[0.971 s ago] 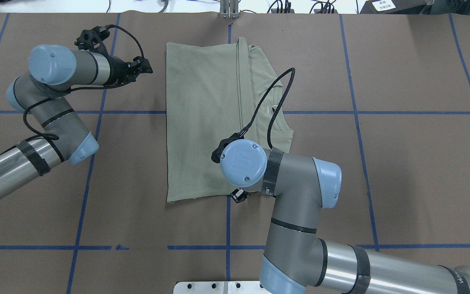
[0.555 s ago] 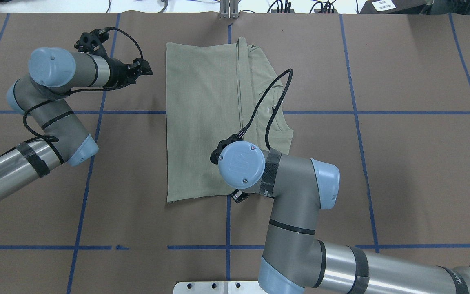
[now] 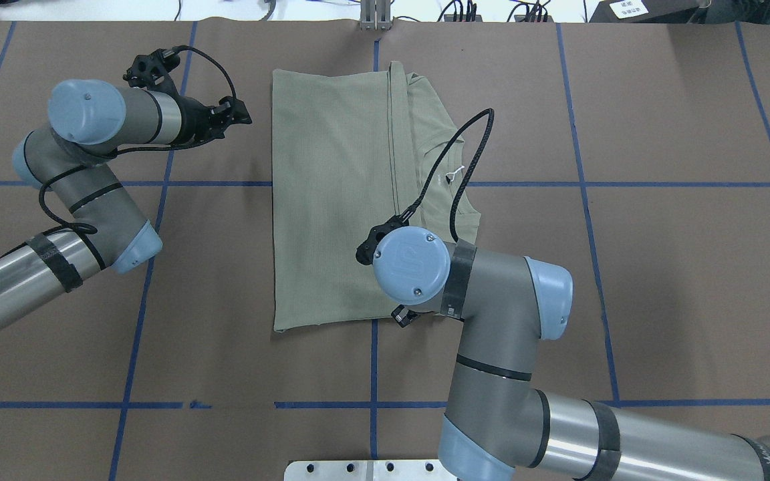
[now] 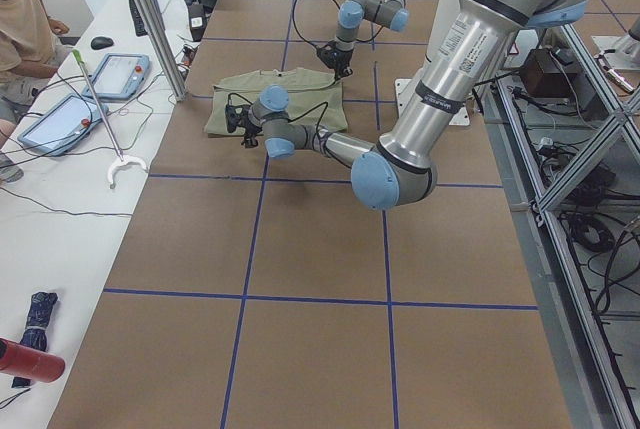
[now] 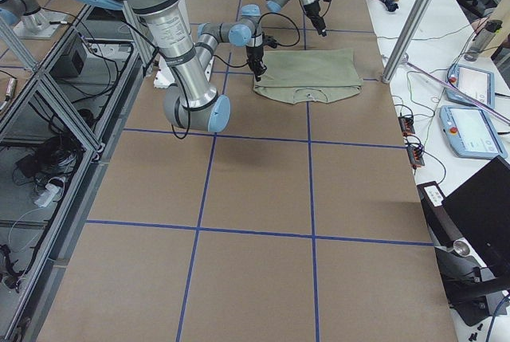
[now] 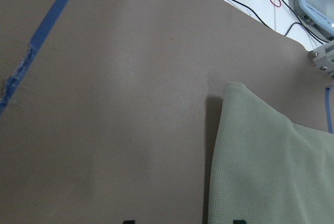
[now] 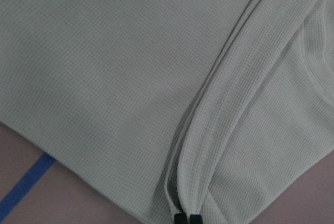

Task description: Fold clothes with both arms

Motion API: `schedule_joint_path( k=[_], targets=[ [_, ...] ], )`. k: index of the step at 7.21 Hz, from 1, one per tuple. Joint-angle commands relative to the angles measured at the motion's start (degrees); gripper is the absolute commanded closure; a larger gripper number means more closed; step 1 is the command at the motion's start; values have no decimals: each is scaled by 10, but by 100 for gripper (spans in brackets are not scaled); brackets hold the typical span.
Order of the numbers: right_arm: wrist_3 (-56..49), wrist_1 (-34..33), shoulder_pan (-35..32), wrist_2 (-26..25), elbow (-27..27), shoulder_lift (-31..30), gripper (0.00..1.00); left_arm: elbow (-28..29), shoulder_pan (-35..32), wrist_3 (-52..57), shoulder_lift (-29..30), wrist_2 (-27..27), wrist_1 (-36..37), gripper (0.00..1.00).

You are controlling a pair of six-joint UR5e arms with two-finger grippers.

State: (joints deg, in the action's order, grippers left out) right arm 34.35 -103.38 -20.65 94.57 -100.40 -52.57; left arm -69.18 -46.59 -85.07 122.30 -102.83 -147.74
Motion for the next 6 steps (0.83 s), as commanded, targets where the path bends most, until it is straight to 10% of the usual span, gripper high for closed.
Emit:
schedule_joint_path(
  k=[1, 3, 5, 6],
  targets=[
    [7, 4, -2, -3, -60, -71, 100, -2, 1, -9, 1, 0, 0, 29],
    [56, 5, 7, -4, -60, -92, 94, -7, 5, -32, 5, 1, 2, 29],
    [69, 5, 6, -4, -60, -92, 0, -7, 6, -30, 7, 1, 2, 29],
    [68, 5, -1, -3, -66, -92, 0, -7, 6, -30, 7, 1, 2, 29]
  ],
)
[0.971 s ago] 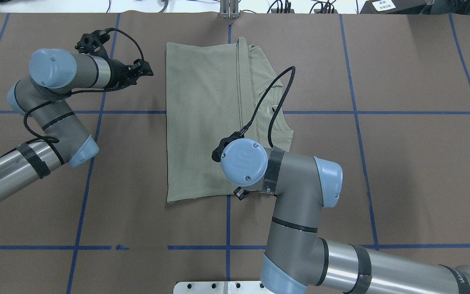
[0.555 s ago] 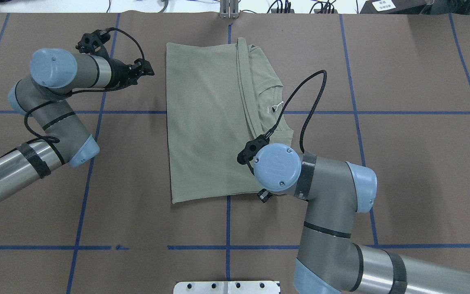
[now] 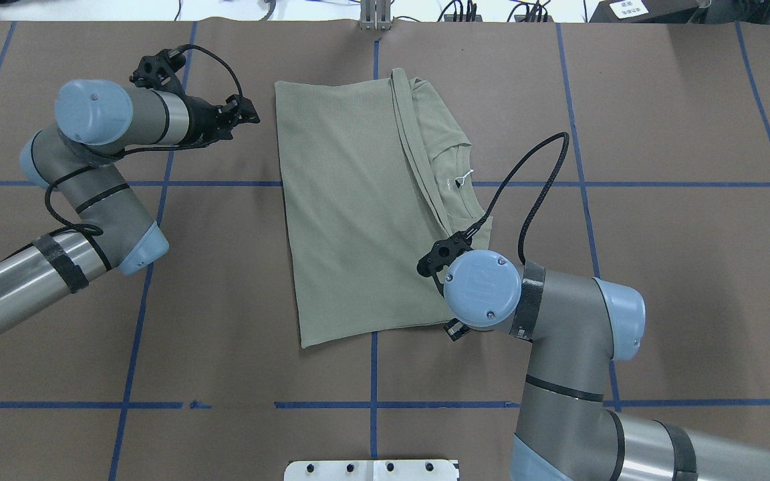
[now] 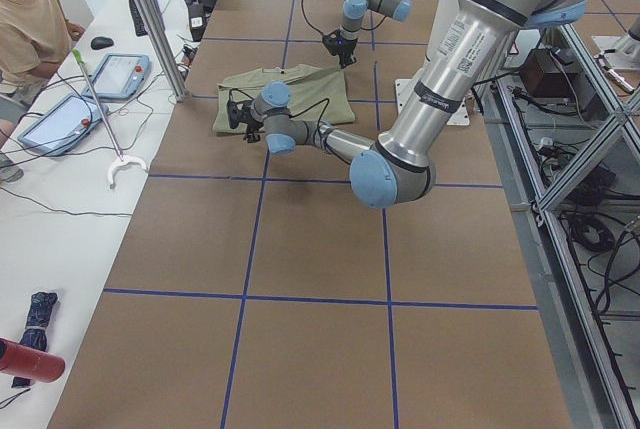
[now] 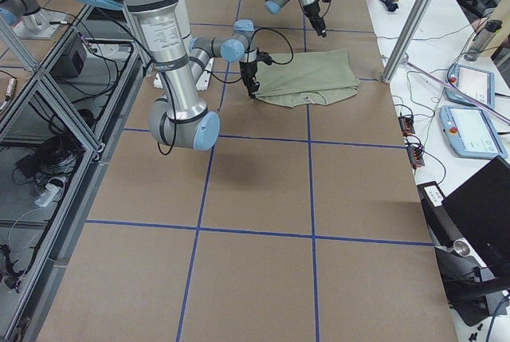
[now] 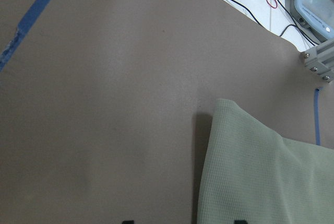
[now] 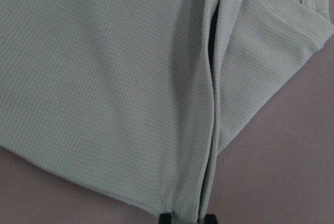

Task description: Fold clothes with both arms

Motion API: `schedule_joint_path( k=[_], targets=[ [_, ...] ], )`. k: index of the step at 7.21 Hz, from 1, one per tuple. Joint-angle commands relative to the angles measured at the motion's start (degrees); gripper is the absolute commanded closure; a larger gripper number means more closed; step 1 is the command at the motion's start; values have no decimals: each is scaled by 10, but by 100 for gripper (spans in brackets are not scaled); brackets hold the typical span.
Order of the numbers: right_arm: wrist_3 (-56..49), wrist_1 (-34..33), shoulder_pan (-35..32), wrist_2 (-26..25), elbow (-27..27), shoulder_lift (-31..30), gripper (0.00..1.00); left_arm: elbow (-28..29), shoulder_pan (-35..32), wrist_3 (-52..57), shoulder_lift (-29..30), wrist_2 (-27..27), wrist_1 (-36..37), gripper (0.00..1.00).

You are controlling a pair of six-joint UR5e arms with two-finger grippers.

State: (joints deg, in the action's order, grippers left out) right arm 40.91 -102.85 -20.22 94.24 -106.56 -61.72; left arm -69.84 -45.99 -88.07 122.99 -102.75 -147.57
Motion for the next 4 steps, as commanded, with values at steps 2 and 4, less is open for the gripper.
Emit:
schedule_joint_path(
  k=[2, 4],
  targets=[
    [2, 0, -28, 0, -14, 1, 0, -5, 0, 0, 1, -1, -2, 29],
    [-4, 2, -60, 0, 10, 25, 0, -6, 2, -2, 1, -1, -2, 29]
  ],
)
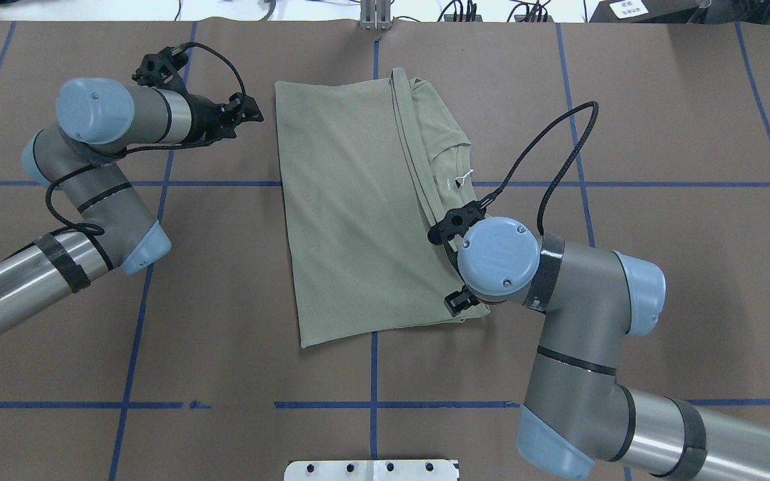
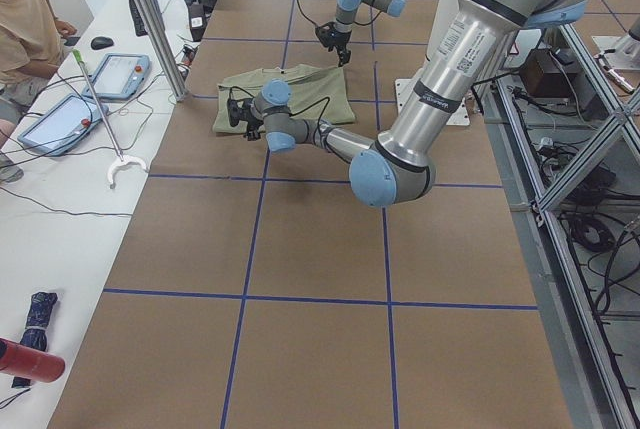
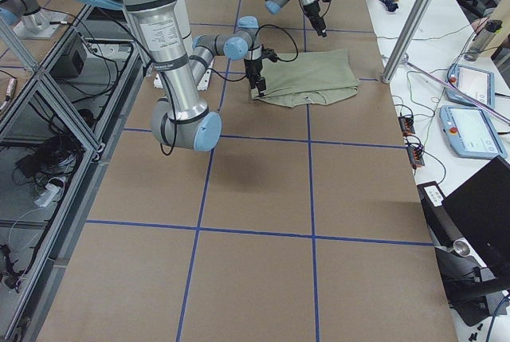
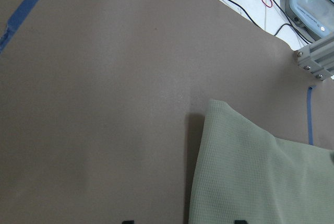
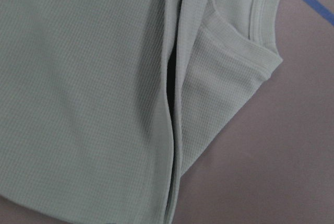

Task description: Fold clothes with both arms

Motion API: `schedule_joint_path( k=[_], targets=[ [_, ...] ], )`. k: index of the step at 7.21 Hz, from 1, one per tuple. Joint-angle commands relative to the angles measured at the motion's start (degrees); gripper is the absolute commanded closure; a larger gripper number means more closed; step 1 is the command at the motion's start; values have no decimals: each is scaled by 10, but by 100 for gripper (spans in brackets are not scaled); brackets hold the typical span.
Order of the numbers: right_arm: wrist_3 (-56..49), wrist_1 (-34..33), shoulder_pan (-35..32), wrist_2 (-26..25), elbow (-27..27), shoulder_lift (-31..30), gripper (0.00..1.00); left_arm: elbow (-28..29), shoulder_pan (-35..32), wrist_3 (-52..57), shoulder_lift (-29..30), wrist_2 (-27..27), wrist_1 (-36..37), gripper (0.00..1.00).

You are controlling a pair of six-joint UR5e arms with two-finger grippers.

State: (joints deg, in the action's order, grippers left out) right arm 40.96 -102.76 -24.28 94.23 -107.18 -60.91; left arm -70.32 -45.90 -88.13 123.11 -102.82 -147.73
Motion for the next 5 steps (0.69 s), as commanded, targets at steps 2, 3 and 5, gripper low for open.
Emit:
schedule_joint_path(
  k=[2, 3, 5],
  targets=[
    [-7, 78, -31, -15, 120, 61, 0, -10, 2, -1, -3, -1, 0, 29],
    [-8, 111, -41, -14, 160, 75, 0, -11, 2, -2, -3, -1, 0, 29],
    [-28, 114, -55, -15, 173, 77, 0, -12, 2, -2, -3, -2, 0, 29]
  ],
)
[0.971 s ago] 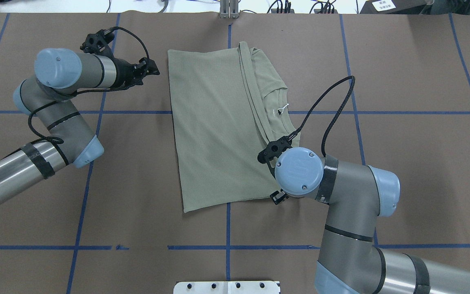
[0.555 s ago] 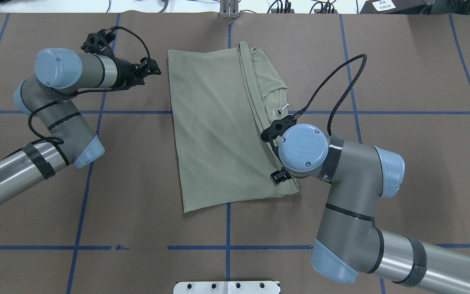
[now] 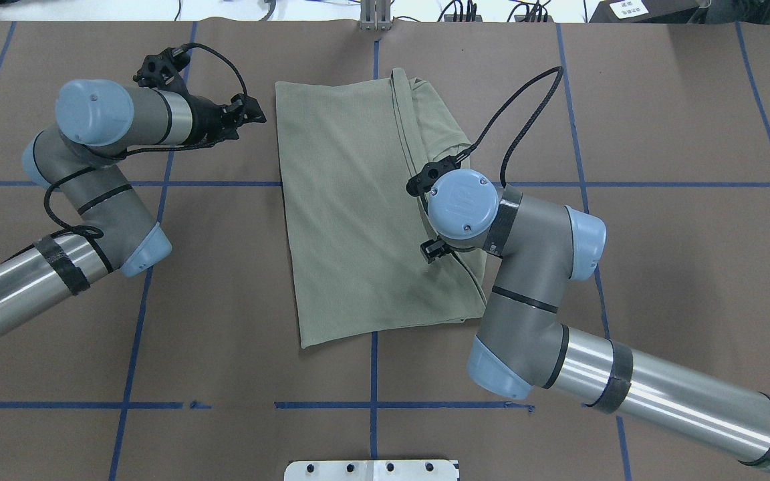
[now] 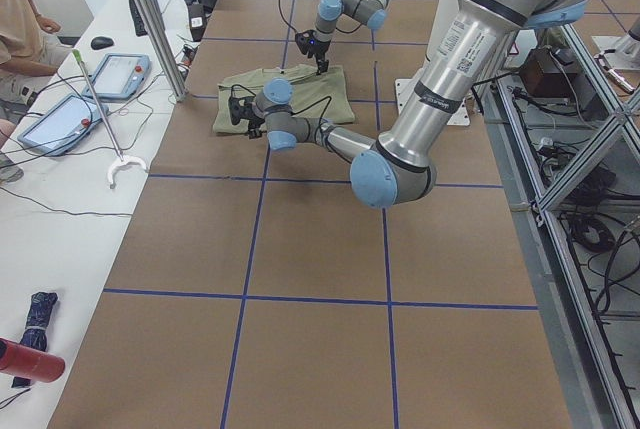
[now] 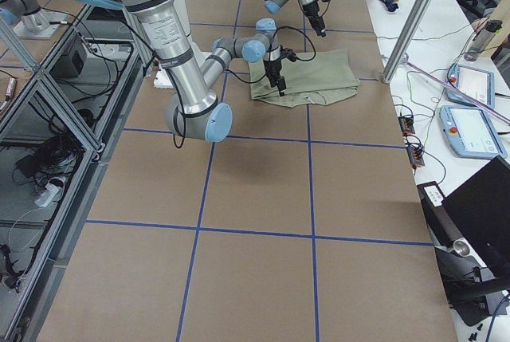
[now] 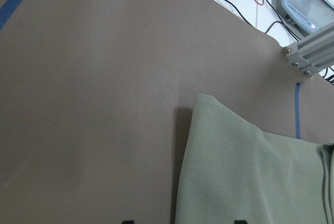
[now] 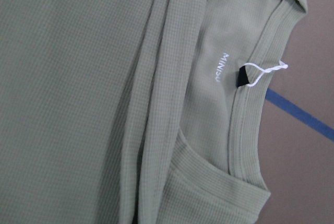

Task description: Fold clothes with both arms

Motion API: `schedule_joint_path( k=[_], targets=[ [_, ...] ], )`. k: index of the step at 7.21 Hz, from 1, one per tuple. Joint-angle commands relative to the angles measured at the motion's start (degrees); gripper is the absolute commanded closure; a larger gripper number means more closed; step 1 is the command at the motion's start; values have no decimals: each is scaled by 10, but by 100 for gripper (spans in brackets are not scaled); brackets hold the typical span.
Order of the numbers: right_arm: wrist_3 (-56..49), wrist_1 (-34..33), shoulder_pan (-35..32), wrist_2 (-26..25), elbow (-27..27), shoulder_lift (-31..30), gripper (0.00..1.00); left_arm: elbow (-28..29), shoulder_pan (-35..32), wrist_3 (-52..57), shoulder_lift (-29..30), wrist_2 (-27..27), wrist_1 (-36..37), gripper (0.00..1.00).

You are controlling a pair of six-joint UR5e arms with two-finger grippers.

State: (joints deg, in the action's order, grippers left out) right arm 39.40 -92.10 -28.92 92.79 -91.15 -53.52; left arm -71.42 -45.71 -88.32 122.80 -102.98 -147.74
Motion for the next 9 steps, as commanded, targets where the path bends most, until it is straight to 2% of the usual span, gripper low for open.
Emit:
schedule_joint_path(
  k=[1, 3, 5, 6, 8, 9],
  targets=[
    [-11, 8, -9, -1, 25, 3, 0, -1, 0, 0, -1, 1, 0, 29],
    [-21, 8, -19, 4, 28, 6, 0, -1, 0, 1, -2, 1, 0, 29],
    [-109, 9, -64, 33, 9, -42, 0, -4, 0, 2, -3, 0, 0, 29],
    [-107, 9, -64, 32, -6, -47, 0, -6, 0, 2, -3, 0, 0, 29],
    [-67, 7, -65, 32, 5, -3, 0, -13, 0, 3, -5, 0, 0, 29],
    [-49, 8, -65, 32, 38, 42, 0, -13, 0, 4, -5, 0, 0, 29]
  ],
)
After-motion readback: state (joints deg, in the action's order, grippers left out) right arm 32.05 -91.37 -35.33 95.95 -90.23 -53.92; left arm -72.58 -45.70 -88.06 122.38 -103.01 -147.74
